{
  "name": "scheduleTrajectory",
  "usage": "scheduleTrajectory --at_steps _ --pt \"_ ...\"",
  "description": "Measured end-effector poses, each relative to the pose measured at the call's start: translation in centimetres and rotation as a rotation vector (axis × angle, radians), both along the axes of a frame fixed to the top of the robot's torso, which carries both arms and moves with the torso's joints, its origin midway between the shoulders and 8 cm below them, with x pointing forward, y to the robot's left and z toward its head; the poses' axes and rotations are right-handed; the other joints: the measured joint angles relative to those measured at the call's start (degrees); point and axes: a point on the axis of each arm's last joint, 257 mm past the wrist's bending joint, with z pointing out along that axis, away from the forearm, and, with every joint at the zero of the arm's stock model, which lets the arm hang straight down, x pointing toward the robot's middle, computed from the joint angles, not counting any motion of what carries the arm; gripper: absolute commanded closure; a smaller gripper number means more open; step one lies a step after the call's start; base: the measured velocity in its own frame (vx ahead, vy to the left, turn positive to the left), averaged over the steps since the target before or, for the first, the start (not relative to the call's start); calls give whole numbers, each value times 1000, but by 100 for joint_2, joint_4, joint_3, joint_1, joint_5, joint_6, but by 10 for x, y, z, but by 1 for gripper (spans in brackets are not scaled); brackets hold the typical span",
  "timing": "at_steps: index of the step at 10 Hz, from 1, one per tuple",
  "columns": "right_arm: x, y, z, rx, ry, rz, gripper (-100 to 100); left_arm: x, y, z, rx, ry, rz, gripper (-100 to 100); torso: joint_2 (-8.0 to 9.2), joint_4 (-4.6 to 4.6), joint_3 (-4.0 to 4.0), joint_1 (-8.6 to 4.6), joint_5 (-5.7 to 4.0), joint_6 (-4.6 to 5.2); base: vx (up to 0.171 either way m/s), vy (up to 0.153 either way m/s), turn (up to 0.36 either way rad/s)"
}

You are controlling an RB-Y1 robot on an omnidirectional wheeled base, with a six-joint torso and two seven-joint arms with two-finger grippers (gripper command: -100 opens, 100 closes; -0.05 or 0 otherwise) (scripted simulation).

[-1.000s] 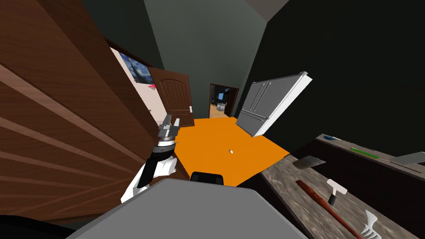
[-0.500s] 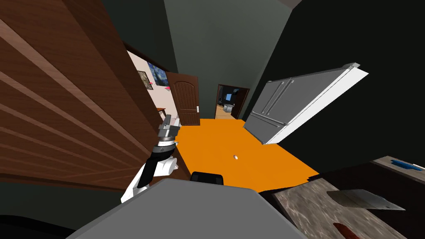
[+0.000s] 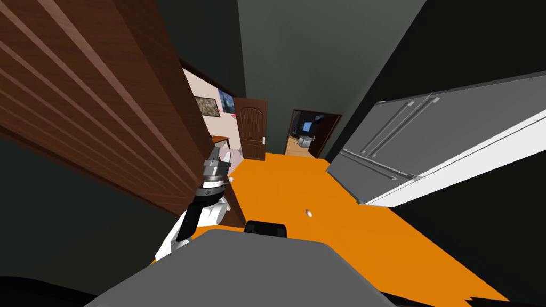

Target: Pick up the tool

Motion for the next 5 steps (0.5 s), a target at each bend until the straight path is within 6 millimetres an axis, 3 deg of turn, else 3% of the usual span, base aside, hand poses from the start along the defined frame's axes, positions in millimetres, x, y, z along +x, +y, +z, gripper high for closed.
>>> scheduleTrajectory --at_steps 2,5 --pt "-4 -9 4 -11 33 54 -100 0 0 0 0 0 0 0 4 2 3 -8 -3 2 10 -174 198" --pt "11 -9 -15 -6 13 121 -100 0 0 0 0 0 0 0 7 4 5 1 -3 5 -3 -146 131"
